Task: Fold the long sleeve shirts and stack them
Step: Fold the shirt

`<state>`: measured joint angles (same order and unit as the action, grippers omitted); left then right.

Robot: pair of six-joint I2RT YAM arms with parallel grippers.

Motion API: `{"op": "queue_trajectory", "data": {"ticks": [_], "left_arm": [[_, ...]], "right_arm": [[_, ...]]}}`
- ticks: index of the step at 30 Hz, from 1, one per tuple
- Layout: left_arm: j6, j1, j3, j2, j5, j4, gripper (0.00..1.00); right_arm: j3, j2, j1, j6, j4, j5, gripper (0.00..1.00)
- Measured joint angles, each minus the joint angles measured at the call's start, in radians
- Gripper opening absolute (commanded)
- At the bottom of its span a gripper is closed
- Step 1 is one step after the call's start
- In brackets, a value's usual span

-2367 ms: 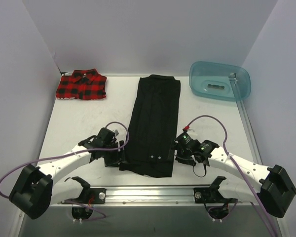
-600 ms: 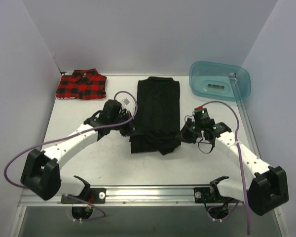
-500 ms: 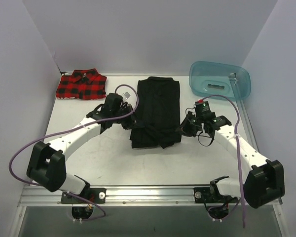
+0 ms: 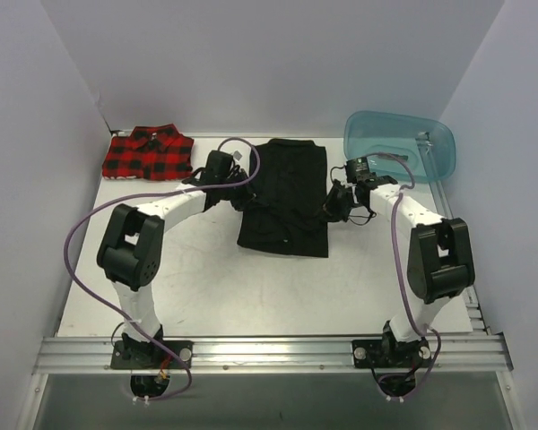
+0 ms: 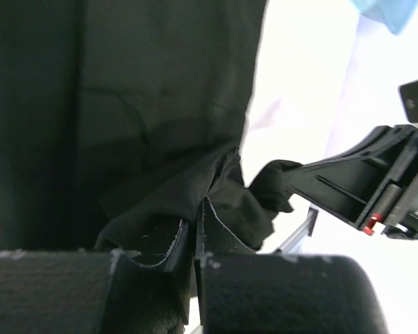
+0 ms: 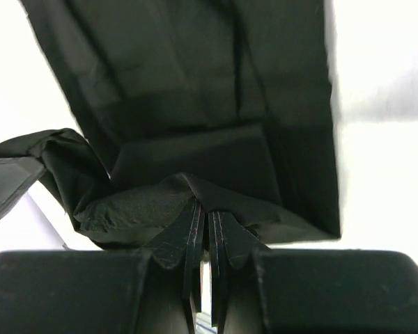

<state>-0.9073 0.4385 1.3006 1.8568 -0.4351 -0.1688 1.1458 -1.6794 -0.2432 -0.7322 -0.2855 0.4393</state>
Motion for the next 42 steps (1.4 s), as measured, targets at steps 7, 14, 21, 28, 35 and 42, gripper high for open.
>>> {"op": "queue_trajectory", "data": {"ticks": [7, 14, 21, 28, 35, 42], "left_arm": [[-0.019, -0.025, 0.039, 0.143, -0.004, 0.058, 0.08], [-0.031, -0.031, 0.074, 0.182, 0.002, 0.13, 0.13], [-0.026, -0.043, 0.082, 0.184, 0.012, 0.184, 0.26], [-0.023, -0.057, 0.082, 0.183, 0.024, 0.23, 0.46], [0.027, -0.09, 0.082, 0.102, 0.074, 0.182, 0.84], [0.111, -0.101, 0.041, -0.207, 0.158, 0.087, 0.97]], "right_arm": [[0.05, -0.132, 0.023, 0.004, 0.027, 0.006, 0.0], [0.111, -0.192, 0.053, 0.004, 0.04, 0.006, 0.04], [0.177, -0.216, 0.06, 0.006, 0.043, 0.005, 0.27], [0.225, -0.215, 0.061, 0.031, 0.045, -0.005, 0.54], [0.234, -0.119, 0.067, 0.101, 0.024, -0.042, 0.59], [0.071, 0.157, -0.001, 0.154, 0.037, -0.099, 0.53]]}}
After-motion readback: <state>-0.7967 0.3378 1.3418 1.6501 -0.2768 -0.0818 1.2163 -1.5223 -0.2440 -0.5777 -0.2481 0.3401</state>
